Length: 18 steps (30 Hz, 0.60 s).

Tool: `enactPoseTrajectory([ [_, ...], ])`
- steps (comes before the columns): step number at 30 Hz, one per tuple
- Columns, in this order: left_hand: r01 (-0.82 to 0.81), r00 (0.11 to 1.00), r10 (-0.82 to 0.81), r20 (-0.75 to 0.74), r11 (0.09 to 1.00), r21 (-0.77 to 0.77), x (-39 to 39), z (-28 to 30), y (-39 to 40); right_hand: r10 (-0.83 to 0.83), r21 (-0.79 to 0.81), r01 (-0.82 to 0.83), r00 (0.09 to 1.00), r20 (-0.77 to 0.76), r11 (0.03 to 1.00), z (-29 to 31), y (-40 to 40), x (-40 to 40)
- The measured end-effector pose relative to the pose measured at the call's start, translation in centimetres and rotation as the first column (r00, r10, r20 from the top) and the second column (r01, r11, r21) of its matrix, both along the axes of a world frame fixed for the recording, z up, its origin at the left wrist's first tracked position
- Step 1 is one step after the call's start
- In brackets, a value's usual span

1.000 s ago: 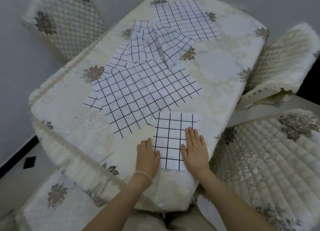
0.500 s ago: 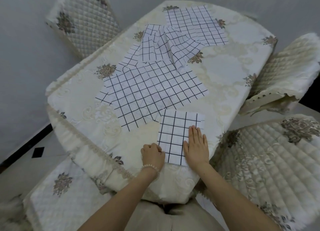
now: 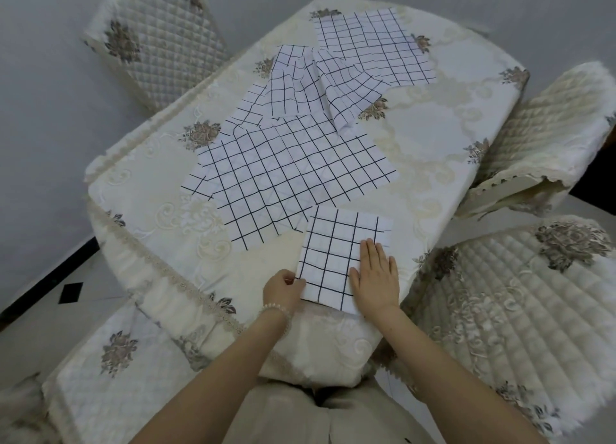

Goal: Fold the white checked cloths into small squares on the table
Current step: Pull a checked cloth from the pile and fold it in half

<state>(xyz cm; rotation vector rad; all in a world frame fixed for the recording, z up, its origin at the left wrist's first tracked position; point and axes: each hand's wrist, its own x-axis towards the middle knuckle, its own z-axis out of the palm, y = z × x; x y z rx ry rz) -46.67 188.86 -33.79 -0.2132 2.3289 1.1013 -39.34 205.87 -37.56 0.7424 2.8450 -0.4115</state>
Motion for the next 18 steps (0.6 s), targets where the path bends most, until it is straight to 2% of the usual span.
enactPoseTrajectory([
  [3, -0.146, 0.989, 0.147, -0.017, 0.988, 0.043, -2.0, 0.3, -1.4, 0.004, 0.093, 0.003, 0.997, -0.072, 0.996, 1.1, -1.0, 0.4],
  [4, -0.228, 0.974, 0.228, 0.012, 0.968, 0.105, -2.8, 0.5, -1.9, 0.03, 0.135, -0.015, 0.993, -0.112, 0.991, 1.3, -1.5, 0.6],
  [5, -0.33, 0.944, 0.317, 0.091, 0.919, 0.216, -3.6, 0.7, -2.3, 0.058, 0.163, -0.034, 0.987, -0.147, 0.986, 1.3, -2.1, 0.9],
  [6, -0.436, 0.9, 0.39, 0.197, 0.831, 0.345, -4.2, 0.9, -2.7, 0.079, 0.168, -0.05, 0.983, -0.166, 0.984, 1.4, -2.6, 1.1],
  [7, -0.522, 0.852, 0.42, 0.313, 0.727, 0.445, -4.5, 1.1, -2.9, 0.083, 0.16, -0.055, 0.981, -0.175, 0.986, 1.6, -3.1, 1.1],
  [8, -0.559, 0.828, 0.412, 0.38, 0.665, 0.495, -4.5, 1.3, -3.0, 0.084, 0.144, -0.059, 0.981, -0.175, 0.988, 1.8, -3.3, 1.0],
  [9, -0.536, 0.84, 0.374, 0.393, 0.686, 0.492, -4.2, 1.5, -3.1, 0.087, 0.133, -0.064, 0.981, -0.175, 0.989, 2.0, -3.5, 0.8],
  [13, -0.3, 0.932, 0.195, 0.305, 0.888, 0.349, -2.4, 0.9, -3.2, 0.099, 0.062, -0.088, 0.975, -0.197, 0.994, 2.1, -3.3, 0.0],
  [16, -0.129, 0.985, 0.1, 0.137, 0.968, 0.217, -3.3, 0.9, -3.4, 0.18, 0.059, -0.17, 0.935, -0.305, 0.984, 2.1, -2.8, -0.7],
  [18, -0.056, 0.997, 0.047, 0.062, 0.988, 0.144, -4.7, 1.4, -3.5, 0.297, 0.074, -0.288, 0.908, -0.296, 0.955, 2.0, -2.8, -1.6],
])
